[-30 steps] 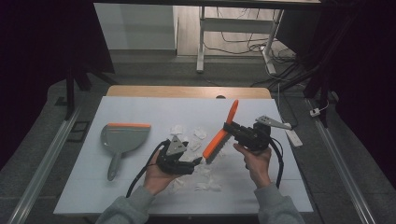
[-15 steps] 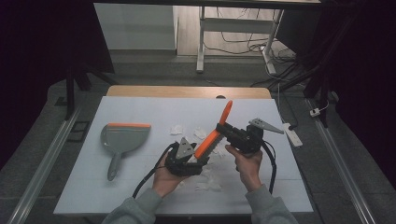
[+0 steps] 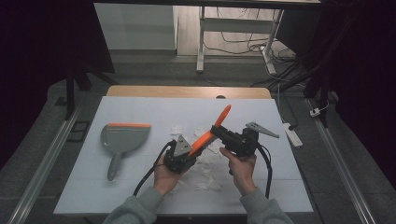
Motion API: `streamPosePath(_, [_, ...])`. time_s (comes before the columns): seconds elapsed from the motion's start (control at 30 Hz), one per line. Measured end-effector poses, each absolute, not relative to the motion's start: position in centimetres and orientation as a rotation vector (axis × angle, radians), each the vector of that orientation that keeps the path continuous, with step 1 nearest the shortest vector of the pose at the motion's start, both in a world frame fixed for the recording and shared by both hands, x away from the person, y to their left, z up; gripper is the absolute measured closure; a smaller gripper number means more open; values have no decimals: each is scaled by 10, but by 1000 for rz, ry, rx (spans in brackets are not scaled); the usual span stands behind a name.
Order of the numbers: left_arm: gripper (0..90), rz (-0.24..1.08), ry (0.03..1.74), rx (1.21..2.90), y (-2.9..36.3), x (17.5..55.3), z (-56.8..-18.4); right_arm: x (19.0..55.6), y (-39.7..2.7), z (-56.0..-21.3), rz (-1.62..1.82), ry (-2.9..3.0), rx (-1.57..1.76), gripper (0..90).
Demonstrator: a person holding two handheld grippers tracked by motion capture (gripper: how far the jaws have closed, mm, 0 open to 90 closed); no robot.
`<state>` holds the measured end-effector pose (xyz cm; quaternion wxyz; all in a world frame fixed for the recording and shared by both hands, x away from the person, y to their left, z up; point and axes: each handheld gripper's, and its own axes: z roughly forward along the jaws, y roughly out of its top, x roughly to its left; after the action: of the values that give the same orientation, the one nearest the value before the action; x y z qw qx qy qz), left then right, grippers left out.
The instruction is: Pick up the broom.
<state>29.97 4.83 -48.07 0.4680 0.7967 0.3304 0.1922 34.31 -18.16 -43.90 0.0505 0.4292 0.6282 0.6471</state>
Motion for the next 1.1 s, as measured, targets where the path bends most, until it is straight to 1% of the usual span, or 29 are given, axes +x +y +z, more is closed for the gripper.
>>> streamPosePath(0.13, [797,473,775,1994,53,299,-477,342,-182,-437,1972,1941,1300,700])
streamPosePath(0.2, [799,466,766,2014,56,300,-475,343,-182,-436,1960,1971,1283,683])
streamPosePath(0.23, [799,469,765,2028,58,300,-475,344,-182,-436,1950,1983,1274,655])
streamPosePath(0.3, [800,462,771,2052,64,302,-473,344,-182,-435,1923,2010,1216,535])
streamPosePath(0.37, [800,463,777,2075,72,303,-472,344,-183,-432,1884,2062,1144,453])
streamPosePath(0.43, [800,484,778,2093,79,301,-469,344,-184,-429,1837,2118,1066,421])
streamPosePath(0.53, [800,473,770,2101,90,300,-464,342,-186,-424,1724,2199,952,376])
streamPosePath(0.6, [800,469,766,2107,92,300,-462,343,-190,-422,1667,2245,919,360])
streamPosePath(0.67, [799,441,758,2129,99,301,-456,343,-194,-421,1640,2259,902,361])
streamPosePath(0.83, [799,428,751,2149,106,301,-451,341,-204,-419,1536,2307,845,369])
streamPosePath(0.97, [800,410,721,2215,112,300,-444,335,-204,-411,1431,2356,752,355])
streamPosePath(1.1, [799,382,686,2279,108,299,-443,330,-201,-406,1394,2397,684,353])
